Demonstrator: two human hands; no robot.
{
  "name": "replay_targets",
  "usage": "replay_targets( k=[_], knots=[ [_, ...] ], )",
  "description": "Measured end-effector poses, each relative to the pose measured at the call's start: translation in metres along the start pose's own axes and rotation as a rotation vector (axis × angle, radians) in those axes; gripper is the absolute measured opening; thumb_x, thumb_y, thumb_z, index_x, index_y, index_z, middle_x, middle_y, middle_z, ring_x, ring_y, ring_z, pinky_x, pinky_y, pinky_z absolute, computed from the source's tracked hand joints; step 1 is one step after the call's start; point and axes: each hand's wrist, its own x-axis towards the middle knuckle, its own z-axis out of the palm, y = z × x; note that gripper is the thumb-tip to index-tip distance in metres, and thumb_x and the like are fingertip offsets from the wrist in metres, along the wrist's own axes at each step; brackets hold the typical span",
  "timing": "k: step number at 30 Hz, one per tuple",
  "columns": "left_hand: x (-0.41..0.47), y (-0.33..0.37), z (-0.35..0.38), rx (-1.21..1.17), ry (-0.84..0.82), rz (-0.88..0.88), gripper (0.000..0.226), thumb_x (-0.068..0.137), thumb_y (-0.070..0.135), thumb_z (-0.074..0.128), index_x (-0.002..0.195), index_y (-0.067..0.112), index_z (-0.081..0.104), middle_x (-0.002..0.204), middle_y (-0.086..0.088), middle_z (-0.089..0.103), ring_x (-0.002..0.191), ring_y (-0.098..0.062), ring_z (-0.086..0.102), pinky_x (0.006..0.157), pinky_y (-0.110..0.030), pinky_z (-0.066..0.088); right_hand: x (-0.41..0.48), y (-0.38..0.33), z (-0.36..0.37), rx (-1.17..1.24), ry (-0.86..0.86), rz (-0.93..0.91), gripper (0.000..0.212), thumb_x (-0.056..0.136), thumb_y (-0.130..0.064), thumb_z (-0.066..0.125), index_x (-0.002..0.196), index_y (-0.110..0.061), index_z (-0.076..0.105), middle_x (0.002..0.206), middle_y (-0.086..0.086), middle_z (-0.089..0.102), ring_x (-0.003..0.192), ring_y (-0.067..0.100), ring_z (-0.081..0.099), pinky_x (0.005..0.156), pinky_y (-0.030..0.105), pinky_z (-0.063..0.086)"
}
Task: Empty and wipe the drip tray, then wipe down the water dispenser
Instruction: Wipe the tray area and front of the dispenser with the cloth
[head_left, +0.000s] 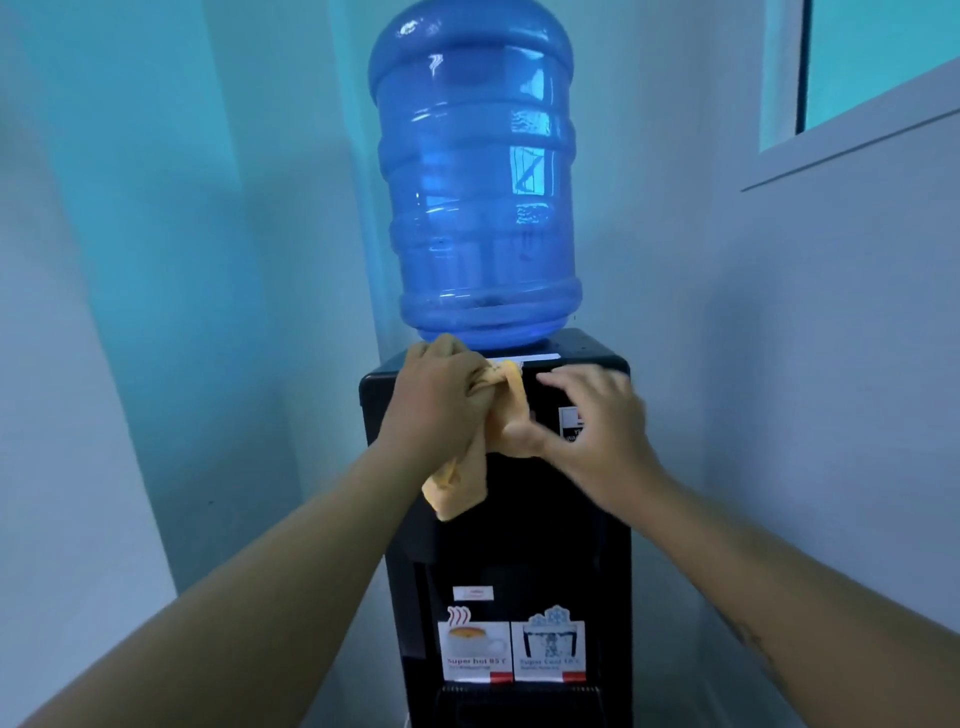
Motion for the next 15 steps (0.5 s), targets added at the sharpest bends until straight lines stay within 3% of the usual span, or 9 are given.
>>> replay_targets(
  k=[1,2,4,5,7,9,11,15],
  knots=[
    [-0.002,0.005,-0.007,-0.003,-0.034,0.001,0.013,0.088,0.017,0.063,0.084,0.006,0.069,0.084,-0.007,0.060,0.085,-0.027,0.051,0.078,-0.039,0.044,-0.009,-0.010,-0.001,0.055,-0.096,0.065,0.081,0.066,-0.081,0.056,0.129,-0.031,0.054,0.119,-0.016,0.056,0.110,0.007,0.045,0.093,0.030,0.035],
    [-0.005,0.011,-0.014,-0.034,-0.073,0.003,0.018,0.088,0.023,0.062,0.078,0.008,0.066,0.076,-0.005,0.060,0.077,-0.026,0.053,0.071,-0.039,0.046,-0.015,-0.019,-0.004,0.190,-0.184,0.140,0.070,0.068,-0.073,0.065,0.125,-0.035,0.054,0.112,-0.020,0.058,0.102,0.000,0.049,0.088,0.029,0.038],
    [-0.010,0.018,-0.028,-0.084,-0.177,-0.038,0.019,0.088,0.034,0.064,0.078,0.017,0.065,0.071,0.004,0.060,0.071,-0.019,0.055,0.059,-0.030,0.043,-0.019,-0.023,-0.012,0.441,-0.293,0.241,0.017,0.082,-0.042,0.073,0.094,-0.032,0.065,0.083,-0.016,0.066,0.075,-0.007,0.056,0.072,0.027,0.042],
    [-0.013,0.021,-0.037,-0.089,-0.249,-0.072,0.017,0.087,0.040,0.067,0.080,0.024,0.066,0.073,0.008,0.061,0.071,-0.015,0.057,0.057,-0.026,0.041,-0.020,-0.025,-0.023,0.465,-0.297,0.260,0.007,0.087,-0.030,0.070,0.083,-0.025,0.069,0.074,-0.007,0.067,0.067,-0.001,0.057,0.068,0.031,0.044],
    [-0.019,0.021,-0.050,-0.087,-0.381,-0.134,0.017,0.086,0.048,0.069,0.080,0.033,0.067,0.073,0.014,0.063,0.070,-0.005,0.060,0.056,-0.018,0.040,-0.021,-0.023,-0.044,0.471,-0.360,0.305,0.013,0.092,-0.022,0.063,0.091,-0.014,0.073,0.083,0.011,0.072,0.070,0.013,0.062,0.070,0.041,0.052],
    [-0.026,0.018,-0.062,-0.069,-0.430,-0.173,0.022,0.092,0.040,0.064,0.072,0.033,0.065,0.070,0.014,0.066,0.070,-0.007,0.064,0.058,-0.017,0.044,-0.021,-0.024,-0.067,0.470,-0.427,0.321,0.012,0.092,-0.022,0.064,0.096,-0.013,0.071,0.084,0.008,0.072,0.073,0.017,0.067,0.070,0.039,0.057],
    [-0.036,0.017,-0.073,-0.071,-0.414,-0.220,0.025,0.095,0.034,0.061,0.071,0.029,0.062,0.073,0.010,0.068,0.071,-0.014,0.063,0.057,-0.021,0.043,-0.023,-0.026,-0.086,0.439,-0.442,0.335,0.012,0.089,-0.021,0.069,0.089,-0.009,0.066,0.080,0.002,0.068,0.073,0.016,0.065,0.064,0.032,0.057],
    [-0.062,0.037,-0.076,-0.231,-0.423,-0.237,0.017,0.086,0.048,0.070,0.083,0.032,0.064,0.087,0.013,0.069,0.078,-0.004,0.063,0.065,-0.019,0.046,-0.030,-0.039,-0.107,0.363,-0.481,0.271,0.006,0.088,-0.020,0.068,0.084,-0.016,0.070,0.083,-0.003,0.066,0.077,0.014,0.060,0.072,0.033,0.052]
  ],
)
